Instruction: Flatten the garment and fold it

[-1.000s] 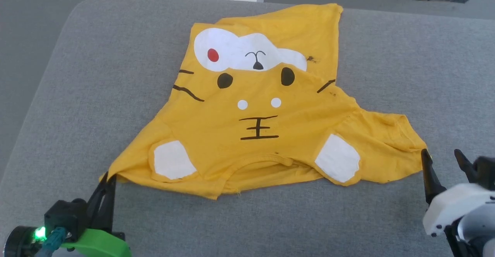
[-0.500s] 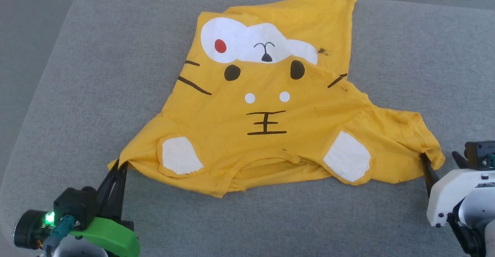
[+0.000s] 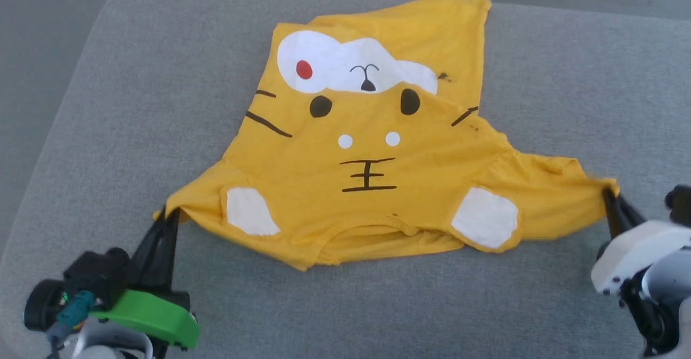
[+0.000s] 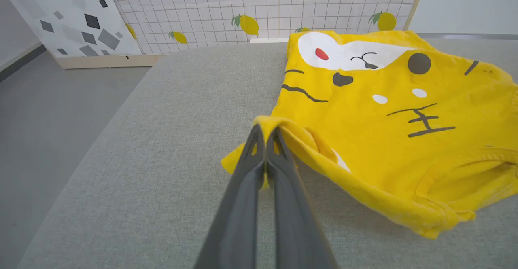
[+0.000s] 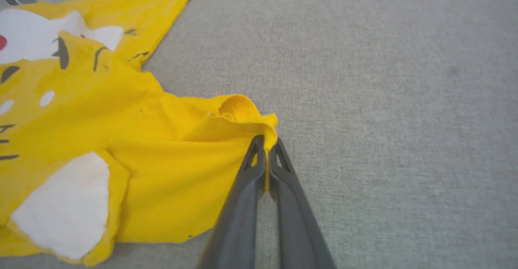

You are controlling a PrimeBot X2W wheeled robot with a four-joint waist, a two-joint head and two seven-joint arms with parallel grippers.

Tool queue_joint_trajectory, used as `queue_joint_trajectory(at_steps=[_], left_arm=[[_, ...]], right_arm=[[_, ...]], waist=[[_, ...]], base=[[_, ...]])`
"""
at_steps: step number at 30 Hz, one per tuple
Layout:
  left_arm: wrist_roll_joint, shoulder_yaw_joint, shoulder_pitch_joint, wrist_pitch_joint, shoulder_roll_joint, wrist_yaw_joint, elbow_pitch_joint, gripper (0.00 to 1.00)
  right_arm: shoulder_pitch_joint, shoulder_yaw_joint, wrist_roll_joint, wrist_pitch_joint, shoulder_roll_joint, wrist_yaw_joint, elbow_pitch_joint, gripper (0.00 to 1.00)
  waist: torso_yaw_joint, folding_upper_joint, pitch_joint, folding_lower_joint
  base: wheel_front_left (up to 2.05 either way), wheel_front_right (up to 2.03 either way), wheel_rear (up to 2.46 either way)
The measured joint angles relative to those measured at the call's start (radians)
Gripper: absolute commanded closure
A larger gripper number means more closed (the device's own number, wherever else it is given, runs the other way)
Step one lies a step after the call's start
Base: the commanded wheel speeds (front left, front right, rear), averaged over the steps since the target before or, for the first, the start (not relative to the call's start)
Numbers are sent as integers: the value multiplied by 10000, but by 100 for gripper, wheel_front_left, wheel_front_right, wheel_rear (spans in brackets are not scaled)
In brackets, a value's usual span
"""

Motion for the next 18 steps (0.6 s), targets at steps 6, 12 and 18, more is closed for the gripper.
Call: queue_joint_trajectory(at_steps=[6, 12, 18], left_arm=[[-182, 456, -662, -190, -40, -384, -809, 100], [-221, 767, -2266, 460, 178, -621, -1459, 100], [-130, 859, -4662, 1718, 351, -865, -1745, 100]], right_arm=[[-931, 389, 1030, -903, 213, 0, -1078, 100], [-2359, 1152, 1626, -1009, 228, 0, -2278, 100], [-4493, 1762, 2073, -905, 238, 0, -2694, 100]], waist=[[-214, 0, -644, 0], [-472, 0, -1300, 0], [-807, 0, -1904, 0]], base=[[0, 0, 0], [0, 0, 0], [0, 0, 0]])
